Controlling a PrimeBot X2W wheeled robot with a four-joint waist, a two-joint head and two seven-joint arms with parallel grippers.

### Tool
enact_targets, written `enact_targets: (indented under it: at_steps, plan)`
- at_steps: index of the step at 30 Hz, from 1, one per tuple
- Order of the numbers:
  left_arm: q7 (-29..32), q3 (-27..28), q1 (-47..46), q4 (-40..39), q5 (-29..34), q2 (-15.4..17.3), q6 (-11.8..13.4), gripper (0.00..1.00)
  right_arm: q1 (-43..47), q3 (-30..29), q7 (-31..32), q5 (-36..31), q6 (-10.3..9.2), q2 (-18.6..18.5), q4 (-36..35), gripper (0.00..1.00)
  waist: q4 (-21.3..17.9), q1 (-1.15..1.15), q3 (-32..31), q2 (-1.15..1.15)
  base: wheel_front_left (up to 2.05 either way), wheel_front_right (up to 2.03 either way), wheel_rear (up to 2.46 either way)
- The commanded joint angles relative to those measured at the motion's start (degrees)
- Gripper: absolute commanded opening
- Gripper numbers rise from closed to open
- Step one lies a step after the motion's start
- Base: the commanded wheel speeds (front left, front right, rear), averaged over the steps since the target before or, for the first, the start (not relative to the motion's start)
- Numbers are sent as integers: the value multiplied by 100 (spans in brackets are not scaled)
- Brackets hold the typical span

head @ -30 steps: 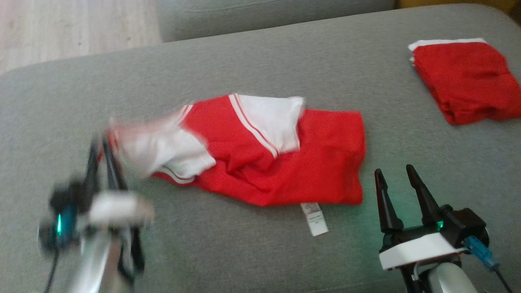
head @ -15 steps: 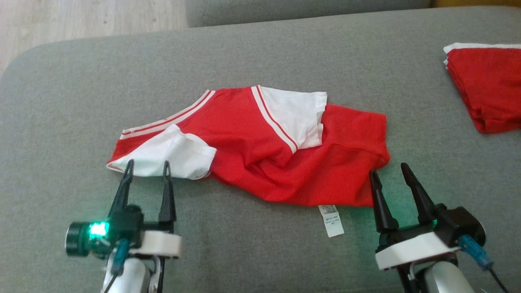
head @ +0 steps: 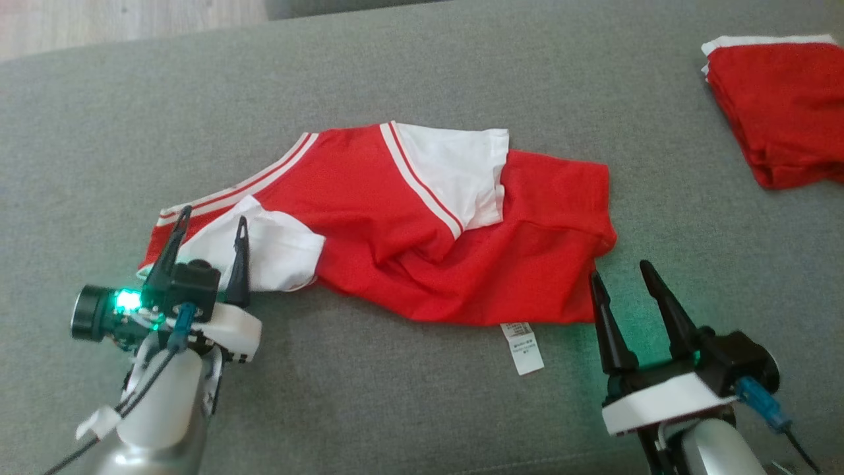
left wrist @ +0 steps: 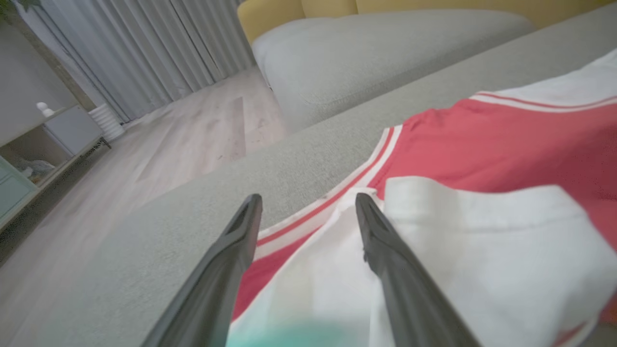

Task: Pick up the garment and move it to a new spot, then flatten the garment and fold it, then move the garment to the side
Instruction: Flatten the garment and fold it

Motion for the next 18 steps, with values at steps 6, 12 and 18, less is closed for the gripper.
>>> enact_targets:
  at_steps: [6, 12, 18]
  plan:
    - [92, -88, -489, 263, -1, 178, -411, 100, -302, 107, -23, -48, -4, -28, -194, 100, -44, 0, 157, 0, 0, 0, 0]
    - [77, -265, -716, 390, 136, 232, -410, 100, -353, 137, -23, -14, -4, -28, -171, 100, -66, 0, 227, 0, 0, 0, 0]
    - [208, -313, -887, 581, 134, 292, -419, 96, -417, 180, -23, 48, -4, -27, -153, 100, -115, 0, 262, 0, 0, 0, 0]
